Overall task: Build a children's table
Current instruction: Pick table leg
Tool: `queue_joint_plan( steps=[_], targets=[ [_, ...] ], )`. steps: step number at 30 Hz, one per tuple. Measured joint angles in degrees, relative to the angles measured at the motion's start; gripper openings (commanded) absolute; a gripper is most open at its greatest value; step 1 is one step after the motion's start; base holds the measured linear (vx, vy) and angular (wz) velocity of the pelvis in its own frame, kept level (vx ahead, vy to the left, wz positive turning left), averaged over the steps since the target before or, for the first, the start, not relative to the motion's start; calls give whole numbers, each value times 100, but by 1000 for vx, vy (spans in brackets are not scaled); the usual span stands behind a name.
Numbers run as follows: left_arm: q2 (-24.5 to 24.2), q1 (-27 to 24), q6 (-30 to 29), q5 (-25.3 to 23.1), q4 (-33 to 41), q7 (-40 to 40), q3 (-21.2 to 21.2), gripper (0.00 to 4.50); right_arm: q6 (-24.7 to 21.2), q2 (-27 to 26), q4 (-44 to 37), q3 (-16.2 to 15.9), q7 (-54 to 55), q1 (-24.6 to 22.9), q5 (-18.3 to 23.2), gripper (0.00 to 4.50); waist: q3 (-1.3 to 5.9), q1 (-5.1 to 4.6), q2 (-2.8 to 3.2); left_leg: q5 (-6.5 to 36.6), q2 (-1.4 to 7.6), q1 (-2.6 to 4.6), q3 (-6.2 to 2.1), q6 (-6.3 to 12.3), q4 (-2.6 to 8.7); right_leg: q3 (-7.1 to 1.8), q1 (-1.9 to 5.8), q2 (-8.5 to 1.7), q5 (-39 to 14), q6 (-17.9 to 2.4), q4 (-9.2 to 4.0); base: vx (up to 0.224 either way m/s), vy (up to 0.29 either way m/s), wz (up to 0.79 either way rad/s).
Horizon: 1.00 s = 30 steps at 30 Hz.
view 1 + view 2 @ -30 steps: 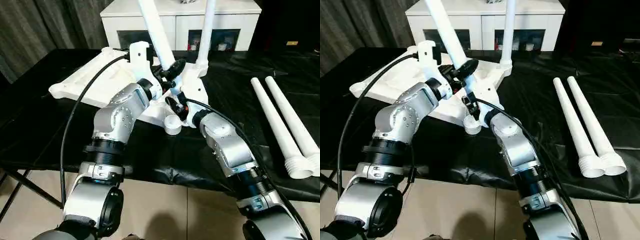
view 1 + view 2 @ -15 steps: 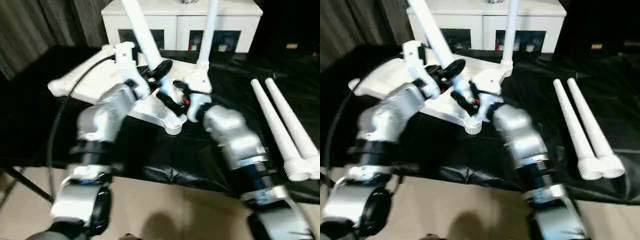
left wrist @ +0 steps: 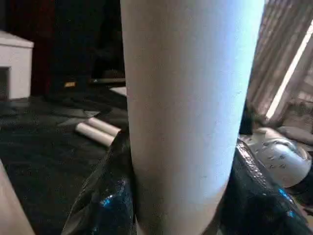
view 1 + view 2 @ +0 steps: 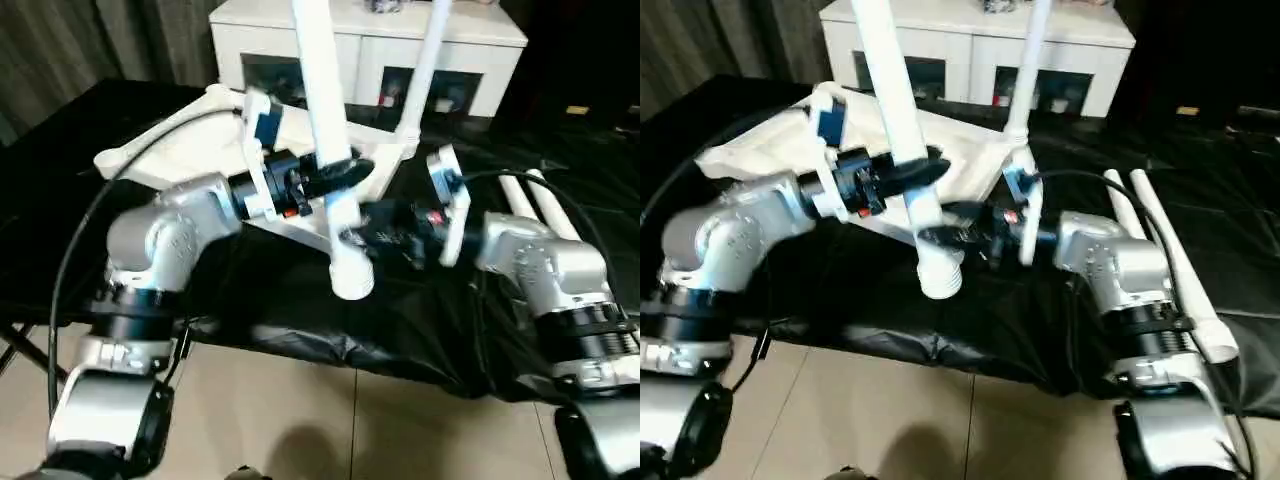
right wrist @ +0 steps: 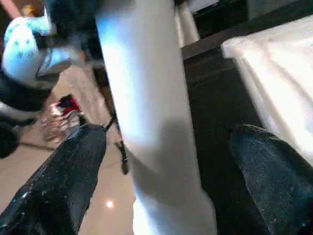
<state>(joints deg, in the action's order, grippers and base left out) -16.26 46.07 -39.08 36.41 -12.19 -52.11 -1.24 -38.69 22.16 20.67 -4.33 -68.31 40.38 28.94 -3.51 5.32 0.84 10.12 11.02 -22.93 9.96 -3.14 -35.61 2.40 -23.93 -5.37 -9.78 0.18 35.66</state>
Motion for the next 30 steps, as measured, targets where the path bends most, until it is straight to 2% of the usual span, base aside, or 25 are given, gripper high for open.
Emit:
queue_joint_plan(
  steps=[5, 7, 10, 11, 15, 17, 23, 25, 27, 29, 30],
  targets=[
    [69, 179, -51, 222, -18, -226, -81, 186, -221, -7, -201, -218, -107, -154, 3, 397, 0, 1, 2, -11, 2, 5, -6, -18, 0, 3, -4, 1, 0, 0, 24, 0, 0, 0],
    [72, 191, -55, 222, -18, -276, -82, 186, -262, -6, -201, -243, -135, -153, 9, 362, 0, 1, 3, -11, 2, 8, -8, -19, 0, 3, -3, 1, 0, 0, 28, 0, 0, 0],
    [72, 192, -59, 223, -19, -340, -81, 186, -310, -6, -203, -253, -167, -155, 15, 351, 0, 1, 4, -12, 2, 8, -9, -21, 0, 3, -2, 1, 1, -1, 29, 0, 0, 0],
    [72, 192, -59, 223, -20, -350, -81, 186, -310, -6, -214, -255, -165, -161, 14, 329, 0, 1, 4, -12, 2, 7, -9, -21, 0, 3, -2, 1, 1, -2, 29, 0, 0, 0],
    [72, 192, -58, 223, -61, -369, -82, 186, -299, -52, -254, -258, -62, -202, -2, 306, 0, 6, 5, -12, 2, 6, -10, -21, 0, 4, -1, 1, 2, -3, 29, 0, 0, 0],
    [75, 220, -44, 215, -176, -339, -125, 186, -179, -118, -259, -257, 68, -219, -54, 278, -1, 1, 10, -12, 2, 6, -10, -21, 0, 4, -2, 1, 2, -2, 29, 0, 0, 0],
    [201, 291, 351, -43, -461, -12, -185, 186, 313, -388, -242, -206, 834, -223, -439, 264, -3, 0, 14, -12, 1, 5, -11, -22, 1, 4, -1, 1, 2, -2, 27, 0, 0, 0],
    [323, 433, 488, -202, -724, 444, -247, 242, 610, -579, -187, -109, 1395, -228, -676, 264, -3, -4, 17, -13, 0, 4, -12, -24, 0, 2, -1, 1, 2, -2, 26, 0, 0, 0],
    [427, 502, 645, -428, -896, 1064, -309, 259, 863, -739, -174, -61, 1948, -234, -938, 264, -7, -20, 27, -14, -1, 4, -12, -26, 1, 1, -1, 1, 4, -1, 26, 0, 0, 0],
    [450, 499, 713, -630, -1013, 1432, -345, 266, 1059, -802, -177, -152, 2181, -249, -1135, 264, -9, -28, 33, -14, 0, 4, -15, -27, 2, 4, -2, 3, 4, 0, 25, 0, 0, 0],
    [534, 456, 871, -819, -1011, 1678, -335, 291, 1240, -823, -182, -215, 2392, -283, -1328, 264, -10, -26, 39, -15, 1, 3, -18, -27, 3, 5, -1, 4, 4, 1, 22, 0, 0, 0]
  ],
)
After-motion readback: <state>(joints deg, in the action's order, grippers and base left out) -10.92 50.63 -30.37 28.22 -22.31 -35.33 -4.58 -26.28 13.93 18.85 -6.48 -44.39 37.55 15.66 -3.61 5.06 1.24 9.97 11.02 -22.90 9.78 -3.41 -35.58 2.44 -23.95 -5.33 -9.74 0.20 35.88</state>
